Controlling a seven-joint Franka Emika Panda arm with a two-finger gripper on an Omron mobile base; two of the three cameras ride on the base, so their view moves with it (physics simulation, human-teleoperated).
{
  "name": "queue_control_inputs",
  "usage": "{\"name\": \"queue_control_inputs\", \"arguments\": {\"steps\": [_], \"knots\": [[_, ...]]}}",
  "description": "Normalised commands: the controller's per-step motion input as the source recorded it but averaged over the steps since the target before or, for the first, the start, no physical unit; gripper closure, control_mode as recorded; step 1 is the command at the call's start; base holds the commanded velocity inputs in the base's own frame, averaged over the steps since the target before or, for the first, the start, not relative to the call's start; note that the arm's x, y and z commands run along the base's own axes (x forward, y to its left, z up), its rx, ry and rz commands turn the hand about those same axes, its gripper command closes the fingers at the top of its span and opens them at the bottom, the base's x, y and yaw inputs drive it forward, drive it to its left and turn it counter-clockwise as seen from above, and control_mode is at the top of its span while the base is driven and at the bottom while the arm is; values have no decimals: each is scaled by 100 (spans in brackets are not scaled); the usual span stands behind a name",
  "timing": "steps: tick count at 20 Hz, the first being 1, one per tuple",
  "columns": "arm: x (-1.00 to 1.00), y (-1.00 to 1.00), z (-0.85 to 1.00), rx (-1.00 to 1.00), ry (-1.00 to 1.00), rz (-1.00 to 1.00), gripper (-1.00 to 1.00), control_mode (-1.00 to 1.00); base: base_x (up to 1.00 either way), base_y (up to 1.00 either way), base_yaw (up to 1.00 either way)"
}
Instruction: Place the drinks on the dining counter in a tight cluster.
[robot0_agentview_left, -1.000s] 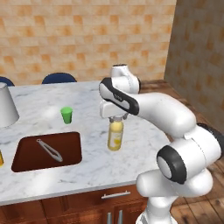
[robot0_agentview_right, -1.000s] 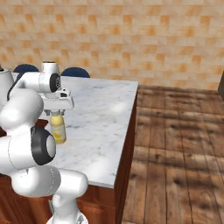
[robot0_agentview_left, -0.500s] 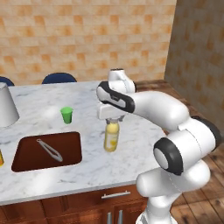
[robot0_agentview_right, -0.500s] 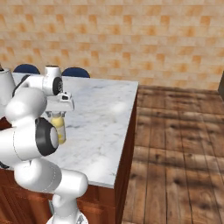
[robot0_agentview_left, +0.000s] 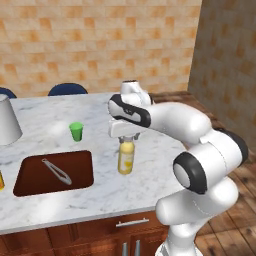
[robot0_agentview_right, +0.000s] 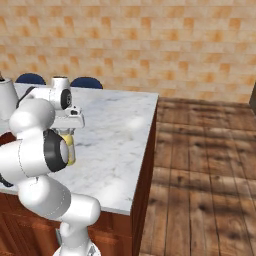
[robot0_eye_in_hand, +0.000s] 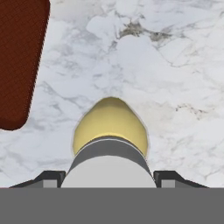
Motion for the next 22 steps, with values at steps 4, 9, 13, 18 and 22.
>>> {"name": "queue_control_inputs", "arguments": {"steps": [4,9,13,18,22], "knots": [[-1,7,-28,0,0,0,100,-100,0,0,0],[-8,1,-21,1,0,0,-100,-100,0,0,0],[-14,0,-4,4,-2,0,-100,-100,0,0,0],[-20,0,-1,6,-5,0,-100,-100,0,0,0],[-21,0,0,3,-8,0,-100,-100,0,0,0]]}}
